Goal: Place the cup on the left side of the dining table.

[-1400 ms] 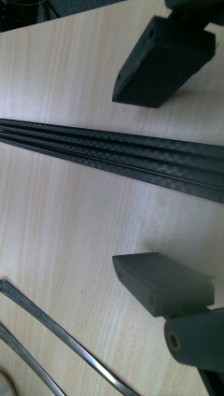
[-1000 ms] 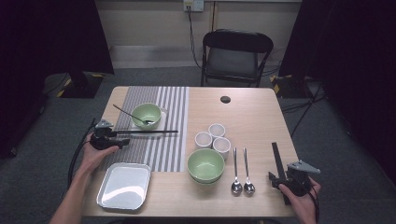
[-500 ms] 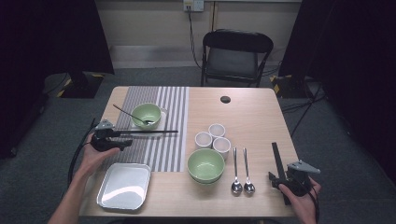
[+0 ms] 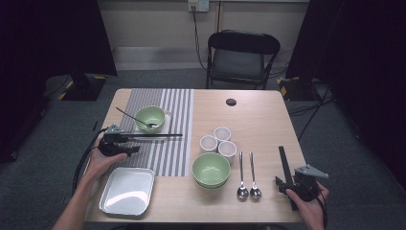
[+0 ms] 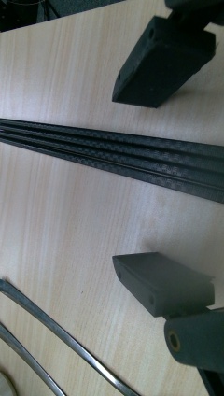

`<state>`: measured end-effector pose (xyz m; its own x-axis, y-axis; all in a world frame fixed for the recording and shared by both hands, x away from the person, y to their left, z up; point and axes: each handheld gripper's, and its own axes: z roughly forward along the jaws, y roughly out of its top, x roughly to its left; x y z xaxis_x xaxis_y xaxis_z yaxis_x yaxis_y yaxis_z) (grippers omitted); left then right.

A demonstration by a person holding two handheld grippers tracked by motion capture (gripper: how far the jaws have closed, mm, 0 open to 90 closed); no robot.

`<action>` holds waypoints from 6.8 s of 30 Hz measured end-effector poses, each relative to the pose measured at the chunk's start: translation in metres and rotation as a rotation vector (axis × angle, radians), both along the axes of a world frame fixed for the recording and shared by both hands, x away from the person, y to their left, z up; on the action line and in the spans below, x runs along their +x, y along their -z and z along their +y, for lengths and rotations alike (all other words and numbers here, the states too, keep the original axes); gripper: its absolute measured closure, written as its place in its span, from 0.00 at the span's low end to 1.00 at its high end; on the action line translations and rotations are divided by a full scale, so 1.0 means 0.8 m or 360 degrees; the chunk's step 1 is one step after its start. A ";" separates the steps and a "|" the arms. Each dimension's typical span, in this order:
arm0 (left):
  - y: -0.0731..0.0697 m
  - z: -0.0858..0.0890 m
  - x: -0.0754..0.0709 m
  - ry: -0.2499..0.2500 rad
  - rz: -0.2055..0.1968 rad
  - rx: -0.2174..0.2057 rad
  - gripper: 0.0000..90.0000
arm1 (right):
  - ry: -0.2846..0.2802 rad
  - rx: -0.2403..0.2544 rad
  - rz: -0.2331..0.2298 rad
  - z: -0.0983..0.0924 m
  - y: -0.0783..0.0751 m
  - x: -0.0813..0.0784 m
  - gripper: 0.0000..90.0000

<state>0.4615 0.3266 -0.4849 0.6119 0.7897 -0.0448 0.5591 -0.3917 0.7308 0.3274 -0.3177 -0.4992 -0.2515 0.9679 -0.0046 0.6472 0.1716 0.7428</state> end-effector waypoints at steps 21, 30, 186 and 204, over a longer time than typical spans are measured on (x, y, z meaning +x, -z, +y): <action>-0.009 0.003 -0.005 -0.0004 0.0001 -0.0030 0.24 | 0.0000 -0.0001 0.0000 0.000 0.000 0.000 0.19; -0.020 0.000 -0.014 0.0004 0.0010 -0.0113 0.24 | -0.0001 -0.0004 0.0000 0.000 0.000 0.000 0.19; -0.047 -0.253 0.035 0.0435 0.0202 -0.0252 0.92 | -0.0046 -0.0007 0.0001 0.001 0.000 0.005 0.18; -0.093 -0.211 0.015 0.0402 0.0047 -0.0293 0.92 | -0.0046 -0.0009 -0.0001 0.001 0.000 0.005 0.18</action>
